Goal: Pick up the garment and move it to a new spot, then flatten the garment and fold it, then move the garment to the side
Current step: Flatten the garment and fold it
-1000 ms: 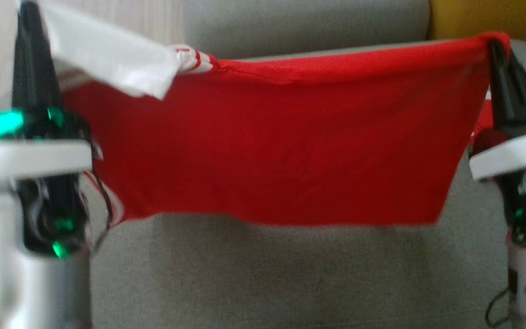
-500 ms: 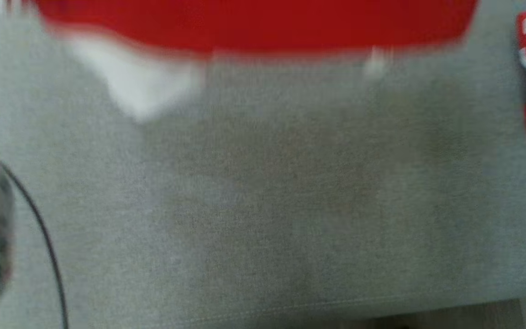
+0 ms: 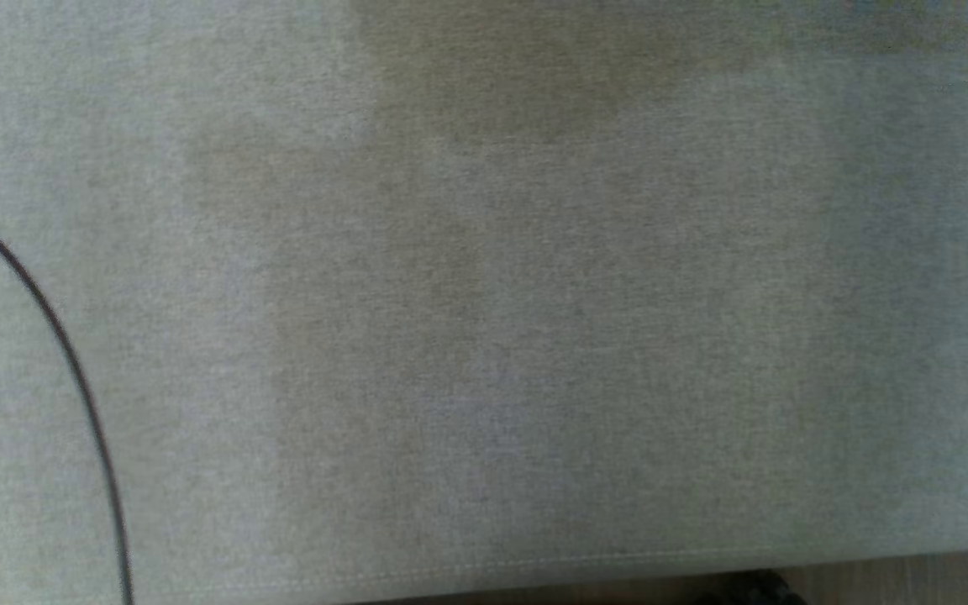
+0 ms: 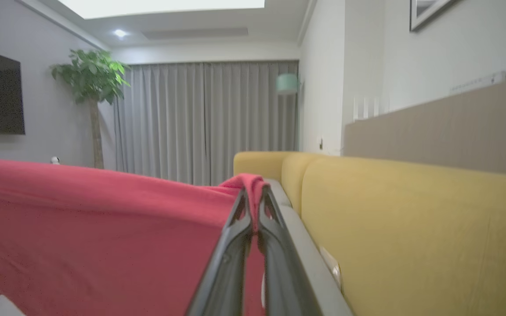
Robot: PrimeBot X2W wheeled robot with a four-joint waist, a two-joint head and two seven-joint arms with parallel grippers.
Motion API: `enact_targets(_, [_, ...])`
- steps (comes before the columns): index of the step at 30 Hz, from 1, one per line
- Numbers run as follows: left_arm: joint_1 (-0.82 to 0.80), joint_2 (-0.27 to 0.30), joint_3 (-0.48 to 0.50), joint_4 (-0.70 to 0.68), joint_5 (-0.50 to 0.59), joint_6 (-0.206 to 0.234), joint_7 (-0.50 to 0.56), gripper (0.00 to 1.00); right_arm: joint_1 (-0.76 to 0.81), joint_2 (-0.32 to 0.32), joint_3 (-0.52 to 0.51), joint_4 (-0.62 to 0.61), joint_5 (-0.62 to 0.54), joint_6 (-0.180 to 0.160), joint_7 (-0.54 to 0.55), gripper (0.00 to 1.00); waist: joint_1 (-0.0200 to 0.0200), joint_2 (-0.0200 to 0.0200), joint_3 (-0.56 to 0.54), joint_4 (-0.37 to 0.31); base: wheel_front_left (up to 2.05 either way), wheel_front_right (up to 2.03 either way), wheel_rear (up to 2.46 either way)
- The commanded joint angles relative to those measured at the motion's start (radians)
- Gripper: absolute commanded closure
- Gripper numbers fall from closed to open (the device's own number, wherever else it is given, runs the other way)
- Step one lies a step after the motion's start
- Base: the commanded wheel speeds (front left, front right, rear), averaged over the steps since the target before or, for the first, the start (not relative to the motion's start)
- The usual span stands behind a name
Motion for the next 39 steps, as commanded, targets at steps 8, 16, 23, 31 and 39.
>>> enact_targets(8, [0.244, -0.002, -0.043, 0.005, -0.030, -0.007, -0.012, 1.00, 0.195, 0.021, 0.007, 0.151, -0.057, -0.001, -0.006, 1.00, -0.0001, 0.0001, 0.015, 0.035, 0.00, 0.00, 0.00])
enact_targets(16, [0.592, 0.052, -0.192, -0.102, -0.084, -0.007, -0.012, 1.00, 0.383, 0.017, 0.181, 0.281, 0.017, -0.001, 0.059, 1.00, -0.0001, 0.0001, -0.076, 0.046, 0.00, 0.00, 0.00])
enact_targets(23, [0.818, 0.158, -0.350, -0.194, -0.155, -0.007, -0.012, 1.00, 0.565, -0.063, 0.410, 0.199, 0.178, -0.001, 0.136, 1.00, -0.0001, 0.0001, -0.183, 0.052, 0.00, 0.00, 0.00])
enact_targets(31, [0.961, 0.247, -0.451, -0.286, -0.202, -0.007, -0.012, 1.00, 0.750, -0.243, 0.650, -0.017, 0.407, -0.001, 0.223, 1.00, -0.0001, 0.0001, -0.277, 0.058, 0.00, 0.00, 0.00])
enact_targets(39, [1.104, 0.318, -0.531, -0.390, -0.236, -0.007, -0.012, 1.00, 0.852, -0.387, 0.811, -0.194, 0.562, -0.001, 0.272, 1.00, -0.0001, 0.0001, -0.373, 0.049, 0.00, 0.00, 0.00])
